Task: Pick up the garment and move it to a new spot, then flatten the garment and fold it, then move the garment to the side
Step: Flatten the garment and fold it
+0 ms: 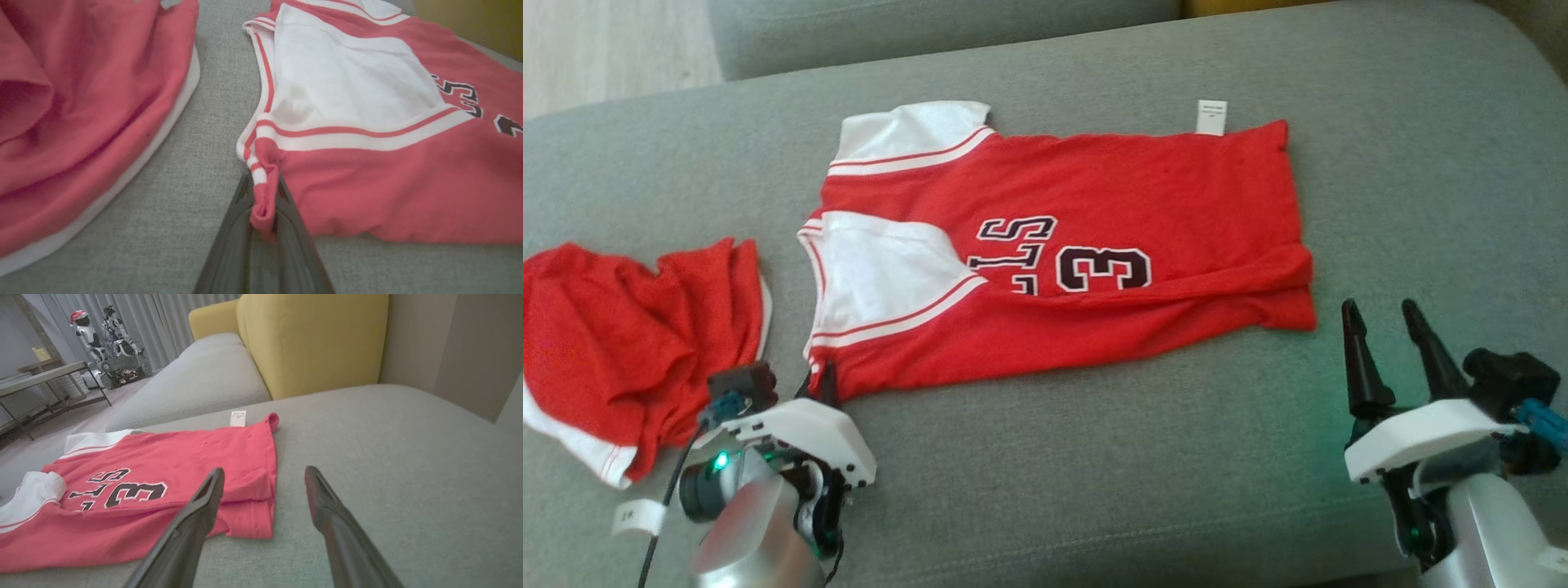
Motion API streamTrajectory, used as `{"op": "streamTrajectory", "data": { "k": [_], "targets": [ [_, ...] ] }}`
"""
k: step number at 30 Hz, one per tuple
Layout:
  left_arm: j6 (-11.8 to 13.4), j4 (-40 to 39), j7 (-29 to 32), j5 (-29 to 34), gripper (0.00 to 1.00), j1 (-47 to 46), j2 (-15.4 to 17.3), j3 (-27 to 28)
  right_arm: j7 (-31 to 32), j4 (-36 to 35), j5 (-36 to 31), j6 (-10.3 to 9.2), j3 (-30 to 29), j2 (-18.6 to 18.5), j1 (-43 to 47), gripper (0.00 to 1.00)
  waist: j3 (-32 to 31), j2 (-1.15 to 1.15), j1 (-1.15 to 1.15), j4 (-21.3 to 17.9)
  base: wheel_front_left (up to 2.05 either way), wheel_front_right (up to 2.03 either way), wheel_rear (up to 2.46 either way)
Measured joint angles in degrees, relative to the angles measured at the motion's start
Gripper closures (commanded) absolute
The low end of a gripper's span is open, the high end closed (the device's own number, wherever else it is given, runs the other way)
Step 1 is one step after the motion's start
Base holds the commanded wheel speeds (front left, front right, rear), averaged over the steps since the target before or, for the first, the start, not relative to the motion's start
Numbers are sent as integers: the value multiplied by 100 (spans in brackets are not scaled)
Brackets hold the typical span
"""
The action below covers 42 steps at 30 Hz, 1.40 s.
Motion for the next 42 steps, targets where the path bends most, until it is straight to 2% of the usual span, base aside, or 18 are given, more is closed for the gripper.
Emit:
{"op": "streamTrajectory", "data": {
  "k": [4,10,14,29,30,31,32,37,42],
  "targets": [
    [-64,-383,-47,67,100,0,-12,20,333,319,222,0,-175,142,-71,0,44,0,0,162,0,0,0],
    [-67,-1697,-48,396,100,42,-29,180,706,935,465,0,-541,276,-426,0,112,0,0,449,0,0,0],
    [-68,-2296,-52,570,100,248,-55,215,803,1332,513,0,-720,307,-653,0,163,0,0,598,0,0,0],
    [-125,-2464,-54,699,100,437,-107,5,847,2486,445,0,-899,366,-1438,0,375,0,0,691,0,0,0],
    [-125,-2436,-55,699,100,437,-112,-2,849,2543,485,0,-868,366,-1484,15,378,0,0,694,0,0,0],
    [-126,-2406,-54,698,100,437,-113,-3,856,2586,501,0,-832,365,-1526,73,377,0,0,696,0,0,0],
    [-126,-2382,-54,699,100,437,-115,-5,854,2610,510,0,-786,366,-1556,100,373,0,0,699,0,0,0],
    [-152,-2154,-55,691,100,437,-119,2,828,2776,365,0,-594,294,-1616,100,281,0,0,701,0,0,0],
    [-171,-1961,-54,689,100,439,-114,4,893,2788,343,0,-584,-58,-1616,100,109,0,0,683,0,0,0]
  ]
}}
